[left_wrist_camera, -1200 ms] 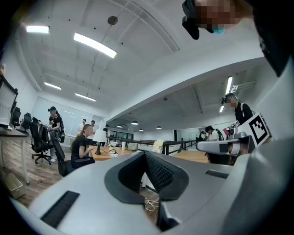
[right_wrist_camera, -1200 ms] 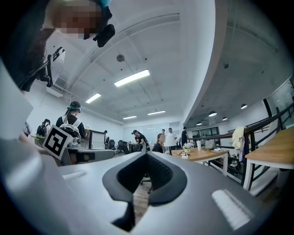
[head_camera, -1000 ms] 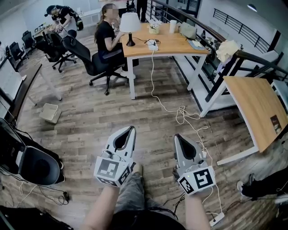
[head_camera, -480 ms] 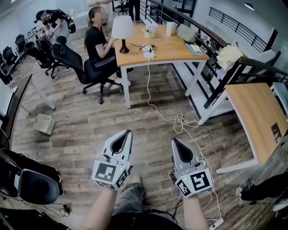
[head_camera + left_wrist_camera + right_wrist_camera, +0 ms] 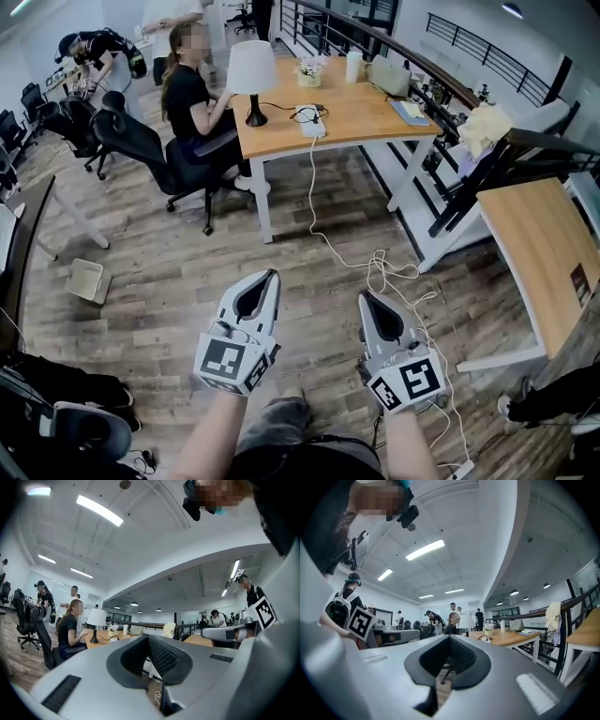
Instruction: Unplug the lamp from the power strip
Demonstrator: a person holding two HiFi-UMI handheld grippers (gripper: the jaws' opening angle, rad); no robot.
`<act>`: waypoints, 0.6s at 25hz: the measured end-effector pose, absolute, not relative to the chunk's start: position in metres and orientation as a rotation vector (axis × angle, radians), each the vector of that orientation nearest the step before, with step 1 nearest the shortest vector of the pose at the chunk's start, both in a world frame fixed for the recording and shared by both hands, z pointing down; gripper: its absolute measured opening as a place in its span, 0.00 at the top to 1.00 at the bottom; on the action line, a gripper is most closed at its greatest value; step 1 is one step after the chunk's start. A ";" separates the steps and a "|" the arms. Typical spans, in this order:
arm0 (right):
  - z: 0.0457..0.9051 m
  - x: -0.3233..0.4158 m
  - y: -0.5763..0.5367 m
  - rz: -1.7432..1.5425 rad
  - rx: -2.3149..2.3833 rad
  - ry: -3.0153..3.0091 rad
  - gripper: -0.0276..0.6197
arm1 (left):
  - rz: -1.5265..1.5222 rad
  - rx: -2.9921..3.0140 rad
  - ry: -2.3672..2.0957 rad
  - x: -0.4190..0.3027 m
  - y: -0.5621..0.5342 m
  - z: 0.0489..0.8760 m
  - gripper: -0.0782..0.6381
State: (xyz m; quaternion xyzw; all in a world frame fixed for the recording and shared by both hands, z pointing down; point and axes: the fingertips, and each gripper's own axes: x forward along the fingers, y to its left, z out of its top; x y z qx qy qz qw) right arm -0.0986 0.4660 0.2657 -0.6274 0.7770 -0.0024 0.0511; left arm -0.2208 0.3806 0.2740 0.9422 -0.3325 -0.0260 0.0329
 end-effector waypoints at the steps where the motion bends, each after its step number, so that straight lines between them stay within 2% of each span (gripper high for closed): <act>1: 0.266 -0.100 0.462 -0.007 -1.910 2.369 0.95 | -0.086 2.896 -1.022 -0.222 0.375 0.274 0.90; 15: 0.277 -0.110 0.422 -0.042 -1.889 2.415 0.95 | -0.074 2.845 -1.085 -0.242 0.341 0.287 0.90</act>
